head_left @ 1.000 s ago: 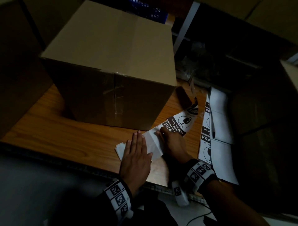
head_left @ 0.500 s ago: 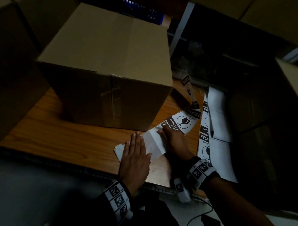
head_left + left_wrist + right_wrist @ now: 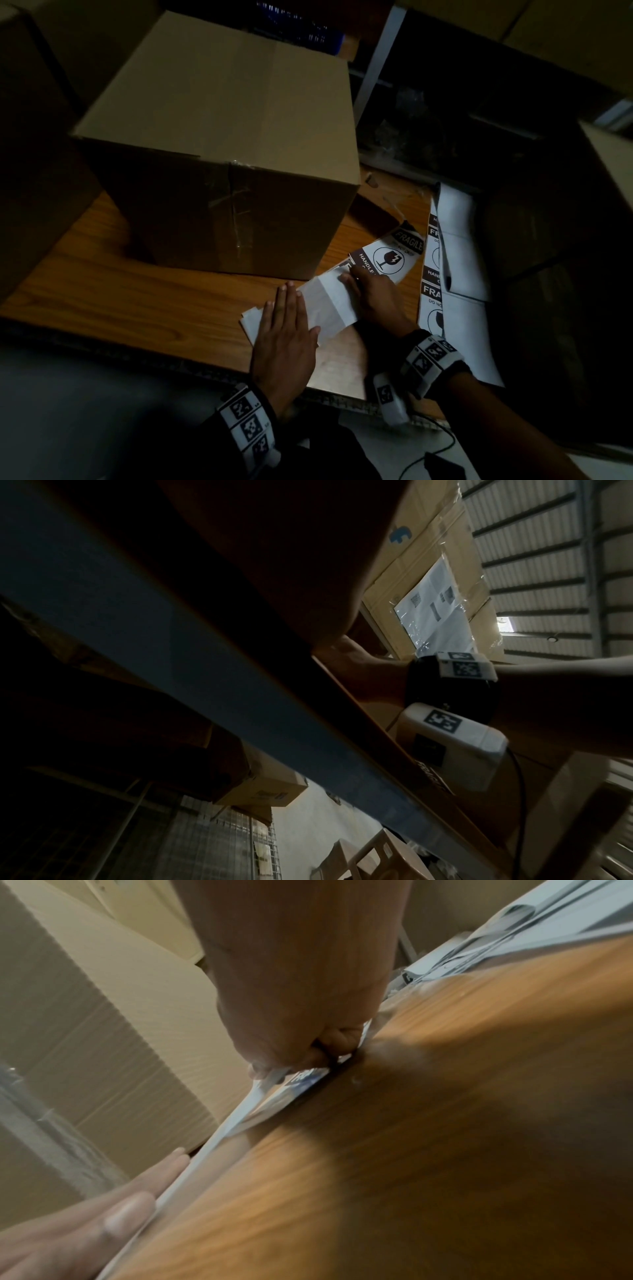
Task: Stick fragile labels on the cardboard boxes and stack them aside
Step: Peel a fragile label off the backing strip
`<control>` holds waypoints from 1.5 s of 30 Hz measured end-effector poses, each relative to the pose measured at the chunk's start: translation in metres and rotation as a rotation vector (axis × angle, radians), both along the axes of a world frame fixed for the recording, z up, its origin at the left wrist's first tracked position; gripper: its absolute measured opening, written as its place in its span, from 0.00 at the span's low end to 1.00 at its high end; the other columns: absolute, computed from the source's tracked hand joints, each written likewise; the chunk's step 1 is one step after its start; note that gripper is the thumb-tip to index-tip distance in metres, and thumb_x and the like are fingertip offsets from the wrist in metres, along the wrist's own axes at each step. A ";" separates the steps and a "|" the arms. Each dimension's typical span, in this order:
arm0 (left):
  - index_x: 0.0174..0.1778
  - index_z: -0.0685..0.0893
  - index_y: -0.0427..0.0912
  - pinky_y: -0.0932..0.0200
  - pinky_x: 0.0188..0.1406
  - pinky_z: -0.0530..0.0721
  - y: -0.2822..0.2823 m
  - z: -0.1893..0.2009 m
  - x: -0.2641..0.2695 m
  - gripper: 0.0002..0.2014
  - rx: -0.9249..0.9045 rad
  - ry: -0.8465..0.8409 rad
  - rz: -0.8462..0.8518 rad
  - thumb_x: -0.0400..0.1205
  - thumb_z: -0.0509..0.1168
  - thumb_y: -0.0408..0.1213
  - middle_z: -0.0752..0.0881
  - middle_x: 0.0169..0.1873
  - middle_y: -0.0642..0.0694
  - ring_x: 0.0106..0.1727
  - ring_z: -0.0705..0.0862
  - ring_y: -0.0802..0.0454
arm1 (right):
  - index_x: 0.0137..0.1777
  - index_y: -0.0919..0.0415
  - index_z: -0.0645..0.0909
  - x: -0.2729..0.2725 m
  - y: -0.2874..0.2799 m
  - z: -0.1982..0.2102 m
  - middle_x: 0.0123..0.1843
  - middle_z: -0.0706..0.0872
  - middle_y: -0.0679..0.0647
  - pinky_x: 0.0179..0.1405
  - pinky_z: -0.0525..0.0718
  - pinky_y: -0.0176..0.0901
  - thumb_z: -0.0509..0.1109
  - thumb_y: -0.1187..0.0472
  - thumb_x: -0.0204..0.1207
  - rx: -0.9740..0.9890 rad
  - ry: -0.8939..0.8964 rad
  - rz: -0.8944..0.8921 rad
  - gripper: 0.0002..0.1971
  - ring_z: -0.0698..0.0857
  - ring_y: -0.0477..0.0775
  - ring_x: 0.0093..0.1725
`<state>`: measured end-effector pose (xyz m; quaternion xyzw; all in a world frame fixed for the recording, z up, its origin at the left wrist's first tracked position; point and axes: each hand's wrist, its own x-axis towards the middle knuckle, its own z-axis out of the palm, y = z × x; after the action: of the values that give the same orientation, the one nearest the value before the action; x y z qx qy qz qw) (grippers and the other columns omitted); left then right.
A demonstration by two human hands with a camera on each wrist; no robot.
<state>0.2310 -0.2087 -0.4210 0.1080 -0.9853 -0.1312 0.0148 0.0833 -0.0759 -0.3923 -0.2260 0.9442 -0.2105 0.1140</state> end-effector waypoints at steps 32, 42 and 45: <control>0.78 0.69 0.26 0.40 0.79 0.61 0.000 0.003 0.000 0.37 -0.043 -0.002 0.000 0.80 0.66 0.50 0.63 0.80 0.28 0.82 0.64 0.36 | 0.63 0.46 0.79 -0.027 0.020 0.002 0.44 0.88 0.53 0.41 0.82 0.51 0.55 0.42 0.86 0.006 0.048 0.056 0.16 0.86 0.58 0.44; 0.77 0.70 0.27 0.42 0.79 0.56 0.000 -0.001 0.000 0.35 -0.022 -0.009 -0.005 0.82 0.48 0.51 0.65 0.80 0.29 0.81 0.66 0.36 | 0.50 0.49 0.79 -0.030 0.024 0.004 0.37 0.86 0.50 0.35 0.82 0.52 0.52 0.35 0.82 -0.043 0.073 0.062 0.21 0.86 0.56 0.39; 0.77 0.71 0.27 0.41 0.78 0.58 0.000 -0.003 -0.001 0.35 -0.021 -0.012 -0.003 0.82 0.46 0.51 0.67 0.79 0.28 0.80 0.68 0.35 | 0.47 0.50 0.80 -0.030 0.023 0.008 0.36 0.85 0.49 0.35 0.80 0.50 0.57 0.41 0.84 -0.043 0.049 0.035 0.16 0.86 0.56 0.39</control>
<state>0.2301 -0.2083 -0.4235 0.1071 -0.9869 -0.1202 0.0099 0.0529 -0.0527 -0.3844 -0.2499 0.9379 -0.2233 0.0897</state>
